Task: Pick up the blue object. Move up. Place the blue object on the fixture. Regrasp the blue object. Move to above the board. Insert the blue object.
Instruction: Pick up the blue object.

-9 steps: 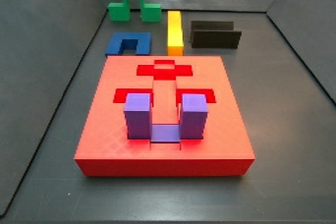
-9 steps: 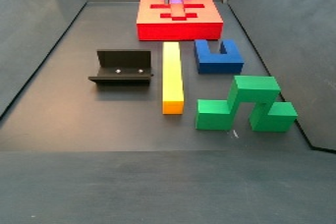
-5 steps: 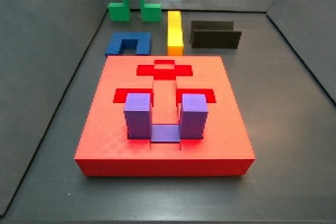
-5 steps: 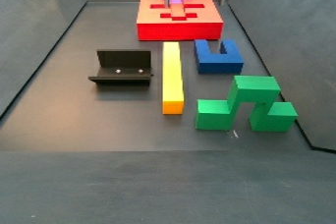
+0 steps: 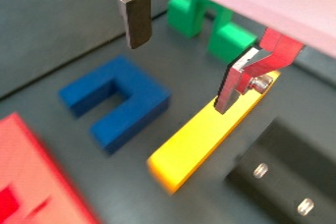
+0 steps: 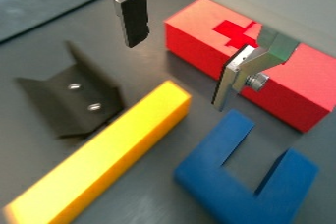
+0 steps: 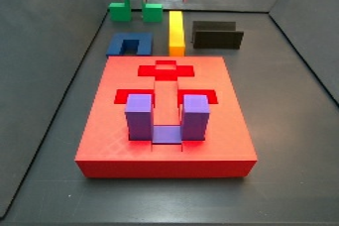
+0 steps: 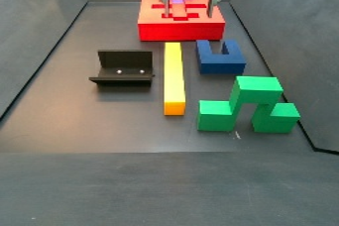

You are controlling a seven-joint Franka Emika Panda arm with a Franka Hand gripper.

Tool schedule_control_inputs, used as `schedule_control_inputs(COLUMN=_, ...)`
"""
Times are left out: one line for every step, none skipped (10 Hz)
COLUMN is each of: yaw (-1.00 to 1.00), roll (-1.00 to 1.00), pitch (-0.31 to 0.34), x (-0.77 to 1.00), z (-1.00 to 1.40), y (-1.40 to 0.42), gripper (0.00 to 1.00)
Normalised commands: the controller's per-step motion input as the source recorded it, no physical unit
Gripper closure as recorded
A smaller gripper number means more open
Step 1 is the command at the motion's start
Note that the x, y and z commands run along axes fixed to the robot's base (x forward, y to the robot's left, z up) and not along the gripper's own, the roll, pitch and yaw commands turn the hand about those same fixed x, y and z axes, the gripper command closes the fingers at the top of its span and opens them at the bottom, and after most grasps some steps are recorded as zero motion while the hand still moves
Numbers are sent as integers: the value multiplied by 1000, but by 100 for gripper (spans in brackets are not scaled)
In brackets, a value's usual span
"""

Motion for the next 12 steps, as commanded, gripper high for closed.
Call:
schedule_control_inputs(yaw=0, roll=-19, pitch=-266, x=-77, z=-654, y=-834, gripper=0)
schedule_control_inputs(yaw=0, roll=-17, pitch=-269, x=-197, z=-637, y=-737, gripper=0)
schedule_control_inputs(yaw=11, roll=-1, pitch=-264, x=-311, z=-631, y=-629, gripper=0)
schedule_control_inputs(yaw=74, roll=-3, pitch=-204, x=-214, z=-357, y=-277, gripper=0)
schedule_control_inputs(yaw=111, roll=20, pitch=-131, x=-237, z=-289, y=-54, gripper=0)
schedule_control_inputs(yaw=77, roll=117, pitch=-84, x=-149, z=-377, y=0, gripper=0)
schedule_control_inputs(yaw=97, roll=191, pitch=-71, x=-149, z=-529, y=0, gripper=0)
schedule_control_inputs(yaw=37, roll=186, pitch=-83, x=-200, z=-526, y=-71, gripper=0)
schedule_control_inputs(yaw=17, roll=173, pitch=-67, x=-20, z=-434, y=-100, gripper=0)
schedule_control_inputs(yaw=0, roll=196, pitch=-27, x=0, z=-389, y=0, gripper=0)
schedule_control_inputs(yaw=0, roll=247, pitch=0, x=0, z=-326, y=0, gripper=0)
schedule_control_inputs(yaw=0, roll=233, pitch=0, x=0, z=-209, y=0, gripper=0)
